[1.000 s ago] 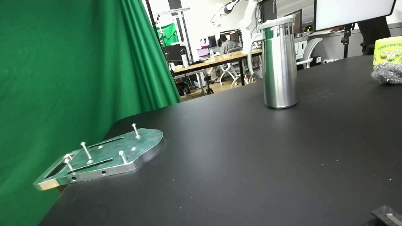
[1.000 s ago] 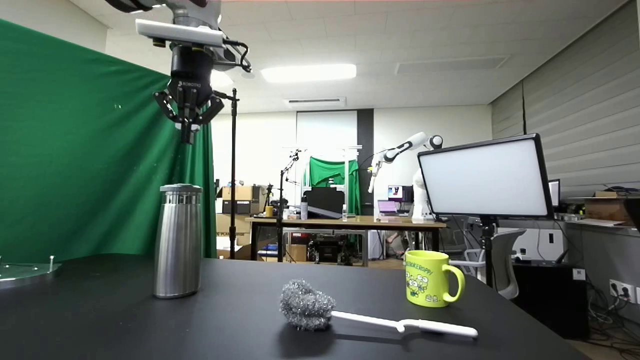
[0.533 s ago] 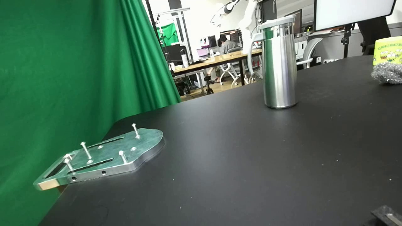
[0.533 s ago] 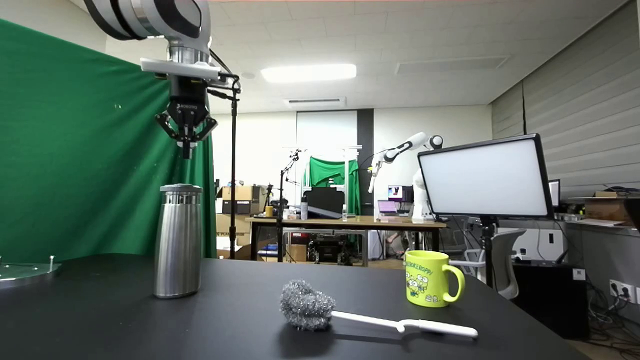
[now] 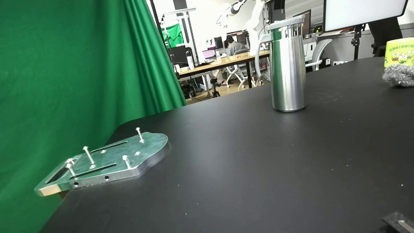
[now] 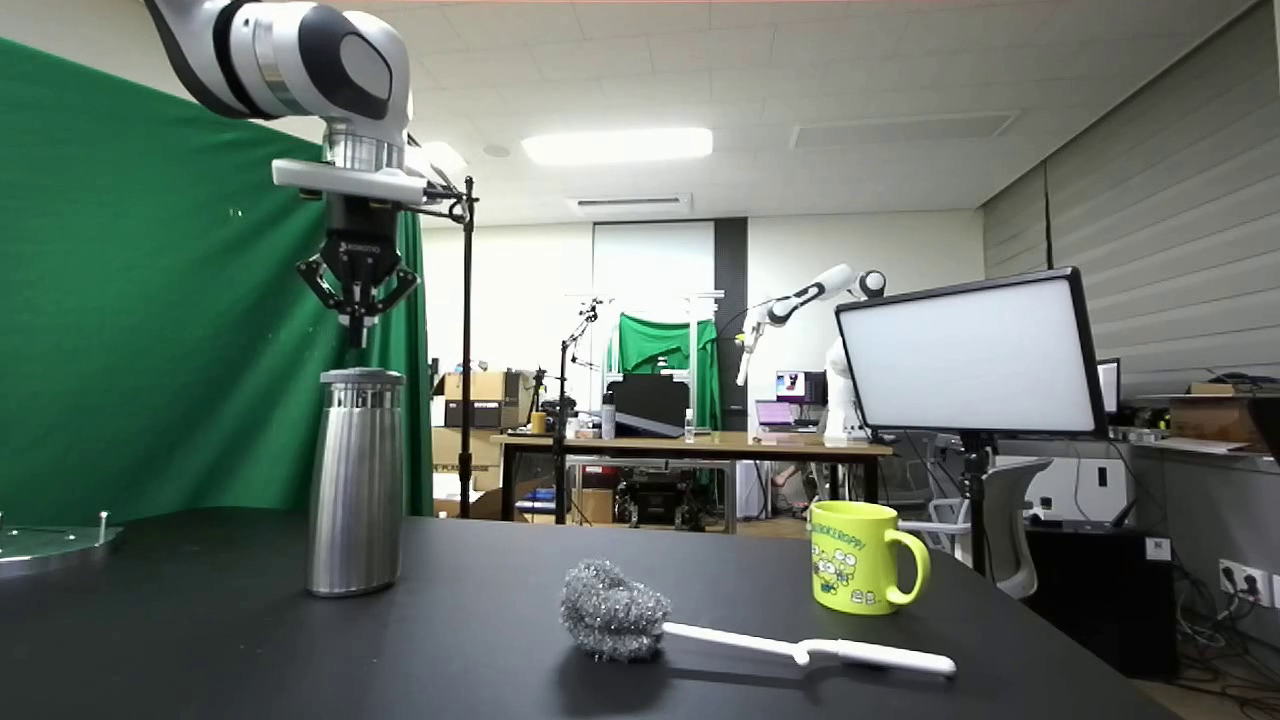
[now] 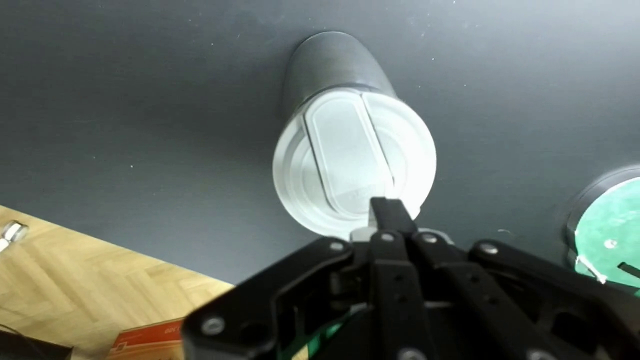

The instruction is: Open the jar

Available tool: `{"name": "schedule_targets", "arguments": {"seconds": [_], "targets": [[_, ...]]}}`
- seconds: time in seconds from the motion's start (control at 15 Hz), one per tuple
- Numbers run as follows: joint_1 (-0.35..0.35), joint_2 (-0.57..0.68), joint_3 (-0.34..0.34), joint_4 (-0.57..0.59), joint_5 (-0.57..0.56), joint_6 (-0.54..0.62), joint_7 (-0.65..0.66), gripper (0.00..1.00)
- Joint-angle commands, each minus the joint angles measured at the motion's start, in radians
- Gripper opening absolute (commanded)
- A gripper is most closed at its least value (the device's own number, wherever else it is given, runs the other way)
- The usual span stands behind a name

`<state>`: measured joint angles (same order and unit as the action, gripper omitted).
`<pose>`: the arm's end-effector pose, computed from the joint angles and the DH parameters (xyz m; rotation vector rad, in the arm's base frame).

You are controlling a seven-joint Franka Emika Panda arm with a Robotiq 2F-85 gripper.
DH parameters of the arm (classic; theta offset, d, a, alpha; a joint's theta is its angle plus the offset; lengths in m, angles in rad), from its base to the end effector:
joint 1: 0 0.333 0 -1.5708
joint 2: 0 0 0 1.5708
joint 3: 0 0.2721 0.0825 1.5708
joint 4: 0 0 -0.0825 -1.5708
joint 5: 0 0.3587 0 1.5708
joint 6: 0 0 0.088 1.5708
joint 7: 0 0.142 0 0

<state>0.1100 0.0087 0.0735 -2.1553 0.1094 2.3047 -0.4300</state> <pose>0.5257 0.1027 0.3442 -2.9506 -0.8259 -0.2306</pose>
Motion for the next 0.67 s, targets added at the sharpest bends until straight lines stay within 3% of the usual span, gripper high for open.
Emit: {"name": "schedule_targets", "arguments": {"seconds": [0.0,0.6], "targets": [[-0.008,0.023,0.010,0.023,0.016,-0.012,-0.012,0.00],[-0.013,0.045,0.014,0.017,0.016,0.002,-0.019,0.00]]}}
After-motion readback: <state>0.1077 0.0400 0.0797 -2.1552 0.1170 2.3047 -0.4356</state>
